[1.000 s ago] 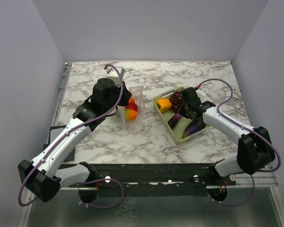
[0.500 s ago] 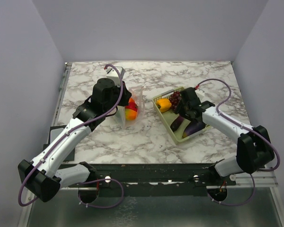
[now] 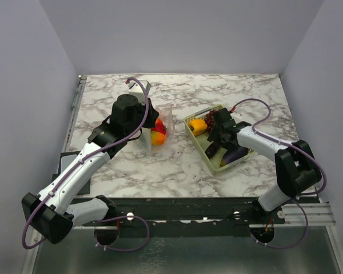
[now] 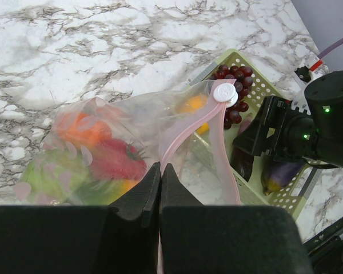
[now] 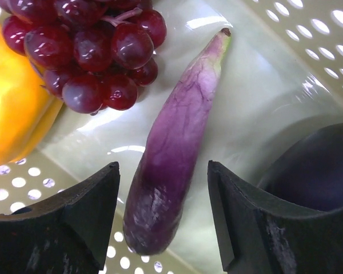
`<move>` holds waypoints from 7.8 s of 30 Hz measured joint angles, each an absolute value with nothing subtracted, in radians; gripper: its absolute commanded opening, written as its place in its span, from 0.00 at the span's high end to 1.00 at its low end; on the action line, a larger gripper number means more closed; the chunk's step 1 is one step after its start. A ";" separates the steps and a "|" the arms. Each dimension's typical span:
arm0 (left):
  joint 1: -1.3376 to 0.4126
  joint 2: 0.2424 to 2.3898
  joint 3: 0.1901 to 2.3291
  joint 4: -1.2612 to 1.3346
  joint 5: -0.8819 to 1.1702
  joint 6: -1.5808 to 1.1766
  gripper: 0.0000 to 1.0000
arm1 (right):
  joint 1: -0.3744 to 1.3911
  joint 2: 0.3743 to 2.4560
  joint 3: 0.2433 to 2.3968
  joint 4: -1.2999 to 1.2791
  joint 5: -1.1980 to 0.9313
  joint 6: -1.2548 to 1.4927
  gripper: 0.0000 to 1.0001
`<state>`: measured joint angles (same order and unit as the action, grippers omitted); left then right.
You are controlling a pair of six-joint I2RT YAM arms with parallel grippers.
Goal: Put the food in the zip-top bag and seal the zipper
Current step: Pick up the fake vegetable from the bin, then place the fake vegetable in the zipper food storage bag, then adjust the zipper food storage bag at the center of the board.
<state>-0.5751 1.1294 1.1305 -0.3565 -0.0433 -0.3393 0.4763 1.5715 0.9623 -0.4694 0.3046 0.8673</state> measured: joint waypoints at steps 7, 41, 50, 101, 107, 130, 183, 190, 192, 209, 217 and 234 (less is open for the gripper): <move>-0.575 1.129 1.131 -0.356 -0.043 -0.339 1.00 | 0.476 1.632 0.970 -0.469 0.304 0.874 0.50; -0.575 1.129 1.131 -0.356 -0.043 -0.339 1.00 | 0.478 1.159 0.970 -0.395 0.173 0.739 0.99; -0.575 1.129 1.131 -0.356 -0.043 -0.339 1.00 | 0.504 1.092 0.982 -0.284 -0.080 0.665 0.99; -0.569 1.124 1.131 -0.356 -0.044 -0.337 1.00 | 0.771 1.496 1.376 -0.374 -0.376 0.763 0.88; -0.569 1.121 1.131 -0.356 -0.043 -0.337 1.00 | 0.772 1.539 1.425 -0.398 -0.327 0.812 0.83; -0.569 1.121 1.131 -0.356 -0.025 -0.339 1.00 | 0.789 1.560 1.369 -0.307 -0.014 1.061 0.79; -0.569 1.121 1.121 -0.345 -0.027 -0.344 1.00 | 0.832 1.314 1.247 -0.407 0.083 0.791 0.39; -0.569 1.121 1.121 -0.345 -0.027 -0.344 1.00 | 0.832 1.352 1.211 -0.412 0.019 0.793 0.41; -0.569 1.121 1.121 -0.345 -0.027 -0.344 1.00 | 0.832 1.373 1.211 -0.409 0.001 0.793 0.42; -0.569 1.121 1.121 -0.344 -0.027 -0.340 0.98 | 0.832 1.480 1.322 -0.405 -0.039 0.793 0.99; -0.569 1.095 1.121 -0.344 -0.067 -0.327 0.98 | 0.832 1.479 1.450 -0.435 -0.035 0.757 0.99; -0.570 0.982 1.172 -0.437 -0.277 -0.286 0.98 | 0.832 1.487 1.512 -0.495 -0.004 0.696 0.99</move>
